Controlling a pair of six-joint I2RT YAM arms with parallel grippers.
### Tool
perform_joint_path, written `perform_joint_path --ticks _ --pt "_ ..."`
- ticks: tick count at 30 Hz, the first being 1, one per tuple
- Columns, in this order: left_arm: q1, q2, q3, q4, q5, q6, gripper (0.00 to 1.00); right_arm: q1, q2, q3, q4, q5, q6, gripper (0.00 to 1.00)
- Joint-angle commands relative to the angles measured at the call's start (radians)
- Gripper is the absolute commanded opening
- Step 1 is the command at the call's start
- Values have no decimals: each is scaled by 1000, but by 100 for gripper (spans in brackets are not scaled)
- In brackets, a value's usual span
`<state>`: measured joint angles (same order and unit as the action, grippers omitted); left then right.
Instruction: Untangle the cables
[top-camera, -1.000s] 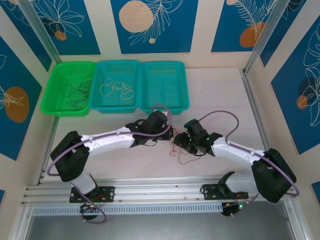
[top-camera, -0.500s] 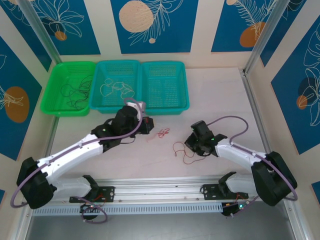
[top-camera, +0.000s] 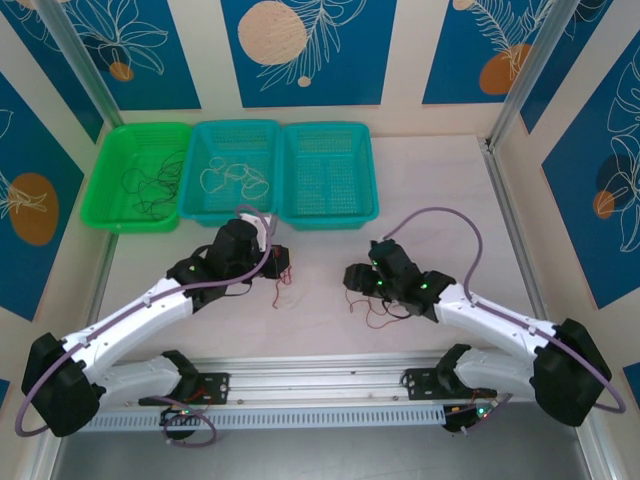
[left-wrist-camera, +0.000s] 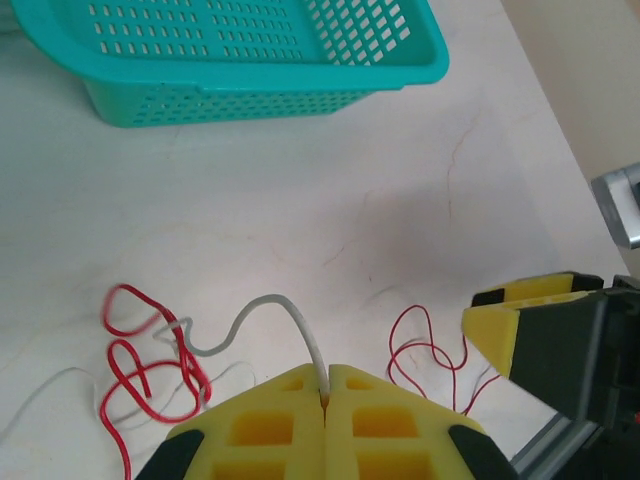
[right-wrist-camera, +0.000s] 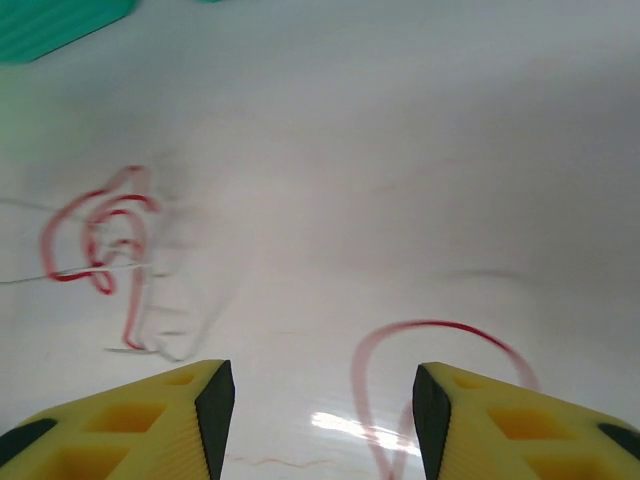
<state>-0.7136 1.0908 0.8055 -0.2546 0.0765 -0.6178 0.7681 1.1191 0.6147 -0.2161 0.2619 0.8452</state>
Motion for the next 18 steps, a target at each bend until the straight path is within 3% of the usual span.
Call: perform_joint_path --ticks 1,7,12,15,18 --pt "6 -15 9 17 36 14 0 81 94 60 156 -28 -124 53" --pt "5 -25 5 60 133 4 0 206 303 111 430 35 -220 56" --pt "5 -25 3 95 252 -8 0 175 455 190 405 109 -157 55" --pt "6 -45 3 82 247 -11 0 152 506 213 348 149 -84 45" --pt "5 -87 4 65 219 4 0 111 525 211 212 217 63 26"
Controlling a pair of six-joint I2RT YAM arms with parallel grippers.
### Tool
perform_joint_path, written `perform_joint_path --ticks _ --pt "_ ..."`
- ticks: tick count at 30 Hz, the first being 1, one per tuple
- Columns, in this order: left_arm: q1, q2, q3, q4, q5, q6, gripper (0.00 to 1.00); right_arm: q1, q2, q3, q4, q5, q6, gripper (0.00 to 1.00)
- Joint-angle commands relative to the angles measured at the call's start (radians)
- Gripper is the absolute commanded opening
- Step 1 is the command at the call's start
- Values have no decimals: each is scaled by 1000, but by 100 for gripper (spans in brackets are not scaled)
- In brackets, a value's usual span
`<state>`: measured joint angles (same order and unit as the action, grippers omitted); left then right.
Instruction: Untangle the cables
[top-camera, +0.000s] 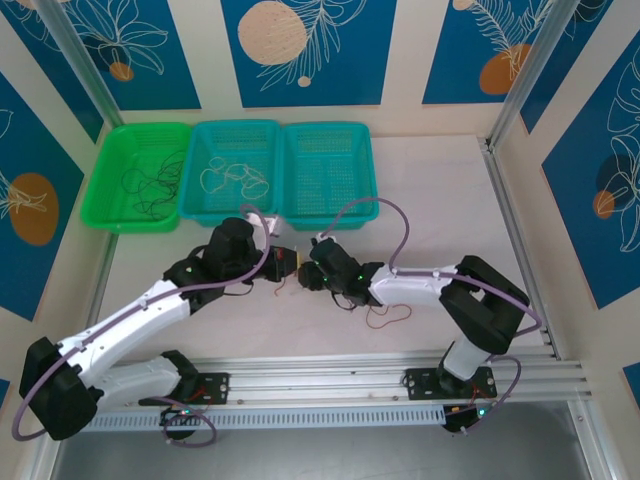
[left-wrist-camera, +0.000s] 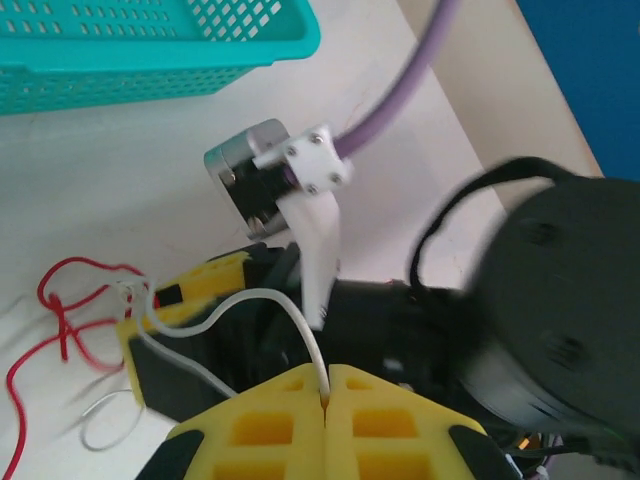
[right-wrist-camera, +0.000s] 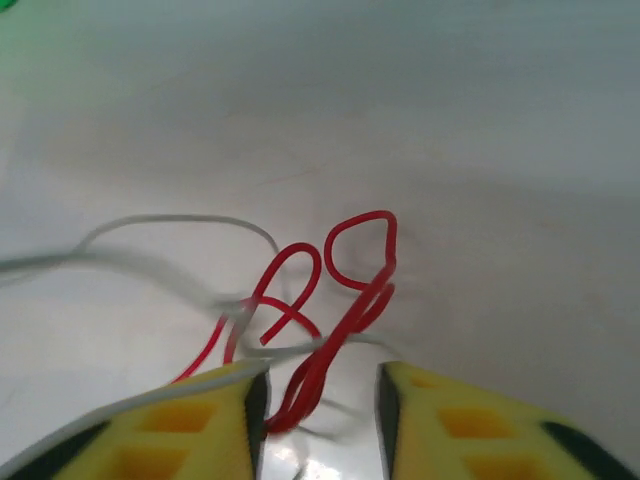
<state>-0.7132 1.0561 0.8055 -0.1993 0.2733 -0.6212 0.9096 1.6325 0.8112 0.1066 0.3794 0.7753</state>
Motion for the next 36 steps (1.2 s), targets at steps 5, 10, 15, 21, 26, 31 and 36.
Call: perform_joint_path --ticks 5,10,15,21,26,31,36 --pt "9 -127 39 -85 -59 81 0 -139 -28 -63 -244 50 299 11" --pt "32 -203 135 -308 -283 169 0 -180 -134 -152 -317 92 329 11" --pt "64 -276 153 -335 -384 192 0 -233 -214 -220 -346 100 363 7" --pt "87 -315 179 -365 -445 191 0 -290 -302 -277 -401 102 395 8" --pt "96 -274 127 -252 -245 208 0 -286 -419 -292 -331 -4 218 7" --pt "91 -135 -23 -13 -17 213 18 -282 -564 -285 -321 -61 99 5" --pt "47 -12 -136 278 139 298 48 -283 -699 -274 -327 -143 -5 4"
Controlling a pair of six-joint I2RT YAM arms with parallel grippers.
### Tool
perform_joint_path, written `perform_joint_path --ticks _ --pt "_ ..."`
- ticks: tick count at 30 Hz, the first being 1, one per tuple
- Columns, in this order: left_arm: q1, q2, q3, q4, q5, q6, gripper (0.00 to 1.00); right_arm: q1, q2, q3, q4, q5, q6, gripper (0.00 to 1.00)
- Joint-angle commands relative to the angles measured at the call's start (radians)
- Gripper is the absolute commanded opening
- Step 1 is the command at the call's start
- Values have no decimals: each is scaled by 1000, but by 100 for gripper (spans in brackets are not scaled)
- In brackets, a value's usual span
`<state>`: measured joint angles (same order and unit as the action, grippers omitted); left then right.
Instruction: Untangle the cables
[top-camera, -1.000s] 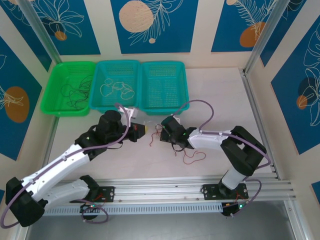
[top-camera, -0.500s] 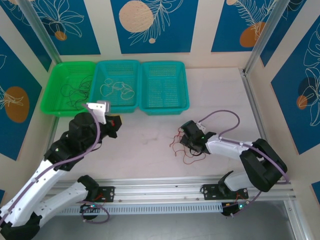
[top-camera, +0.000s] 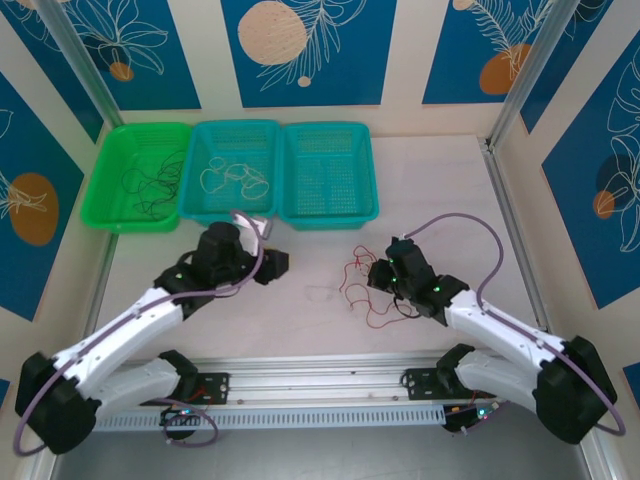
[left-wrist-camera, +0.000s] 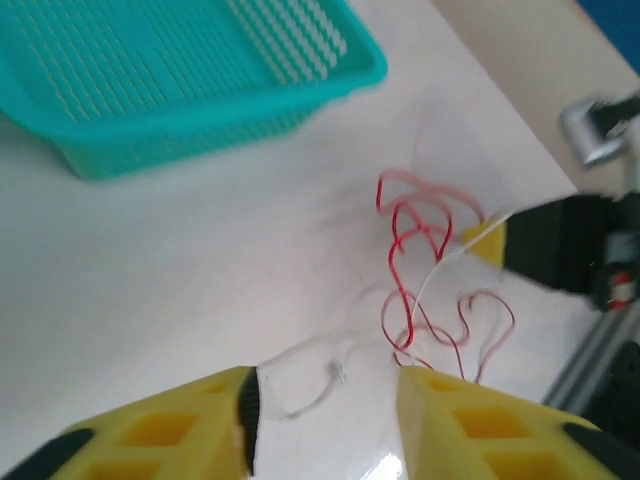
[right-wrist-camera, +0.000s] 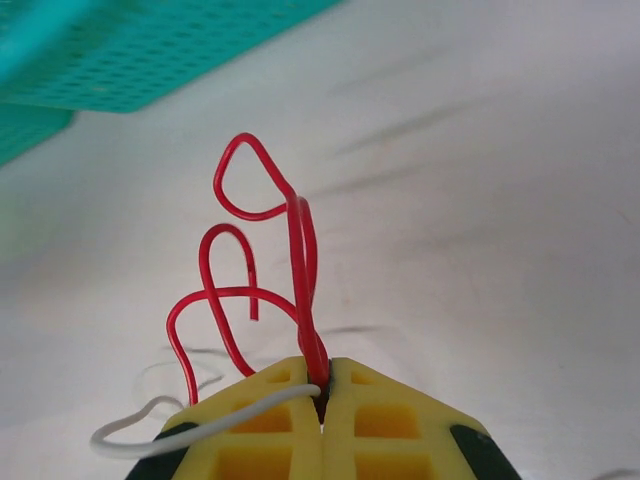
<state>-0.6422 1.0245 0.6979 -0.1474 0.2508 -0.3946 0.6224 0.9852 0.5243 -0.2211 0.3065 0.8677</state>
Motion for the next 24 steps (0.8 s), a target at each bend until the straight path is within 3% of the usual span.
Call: perform_joint_path --ticks 1,4,7,13,18,21,24 --pt "-46 45 -35 264 178 116 52 5 -74 15 -5 -82 -109 4" --pt "-124 111 -25 308 212 266 61 5 -114 30 -25 -106 -128 4" --pt "-191 177 9 316 216 335 64 7 -128 40 -35 -137 -134 4" --pt "-291 307 57 401 191 401 61 12 -129 50 -31 -181 -141 4" --pt "-298 381 26 526 156 368 56 5 -141 70 -87 -94 -81 1" --pt "-297 364 -72 683 93 314 59 -21 -161 88 -159 -38 -34 0" --pt "-298 358 -126 747 119 302 62 -61 -194 91 -209 -25 20 0"
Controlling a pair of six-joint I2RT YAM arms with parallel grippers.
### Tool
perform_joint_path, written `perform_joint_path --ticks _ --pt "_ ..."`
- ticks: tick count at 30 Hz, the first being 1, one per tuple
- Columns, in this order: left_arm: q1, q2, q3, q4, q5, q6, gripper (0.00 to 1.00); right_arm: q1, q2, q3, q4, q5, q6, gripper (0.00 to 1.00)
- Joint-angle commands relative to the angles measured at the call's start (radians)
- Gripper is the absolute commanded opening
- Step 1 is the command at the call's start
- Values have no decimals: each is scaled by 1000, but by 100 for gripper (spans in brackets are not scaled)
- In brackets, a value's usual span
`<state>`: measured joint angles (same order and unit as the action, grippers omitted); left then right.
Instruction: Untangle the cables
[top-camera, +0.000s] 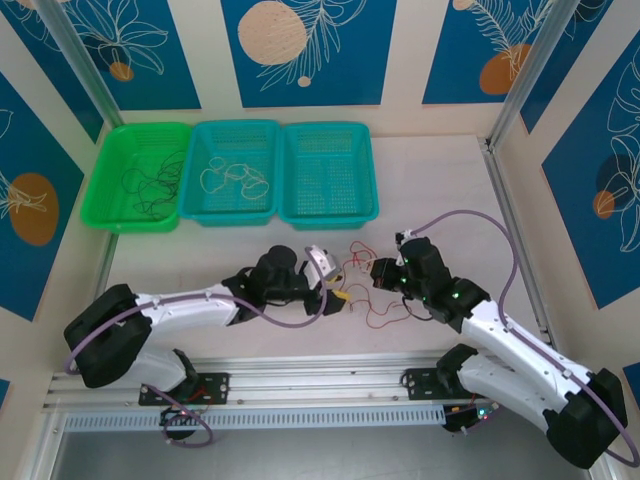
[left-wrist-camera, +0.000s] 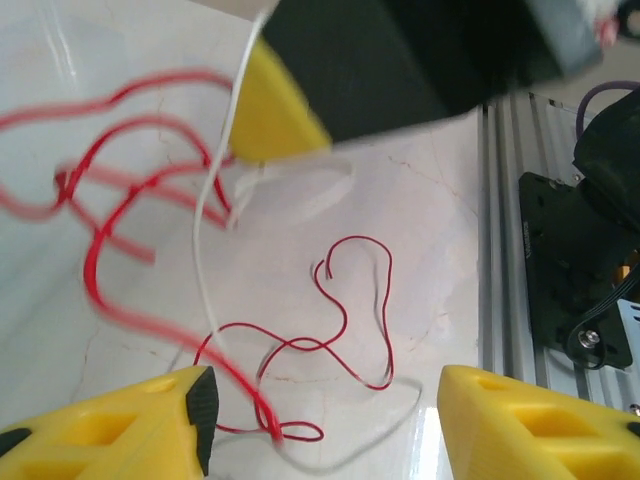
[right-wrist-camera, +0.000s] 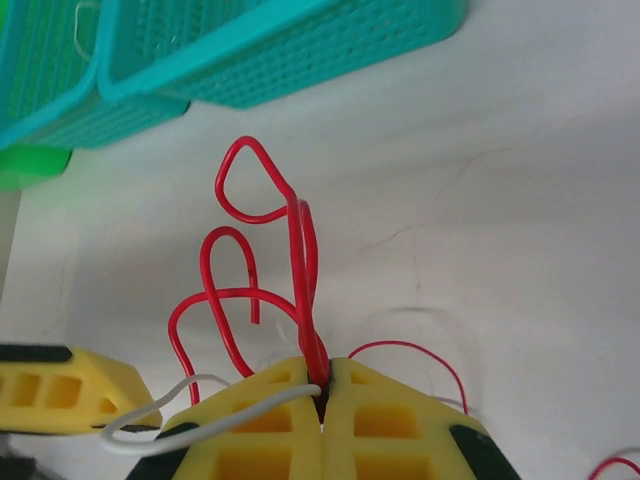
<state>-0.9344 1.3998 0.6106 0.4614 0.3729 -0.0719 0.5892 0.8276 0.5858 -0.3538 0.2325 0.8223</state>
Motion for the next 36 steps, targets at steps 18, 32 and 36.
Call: perform_joint_path --ticks 18,32,36 --pt "-154 322 -5 486 -212 288 90 -93 -70 81 -96 -109 186 0" --pt "-162 396 37 457 -264 245 65 -109 -59 84 -142 -77 273 0" --pt "-169 412 64 454 -252 225 38 -135 -57 79 -169 -74 286 0"
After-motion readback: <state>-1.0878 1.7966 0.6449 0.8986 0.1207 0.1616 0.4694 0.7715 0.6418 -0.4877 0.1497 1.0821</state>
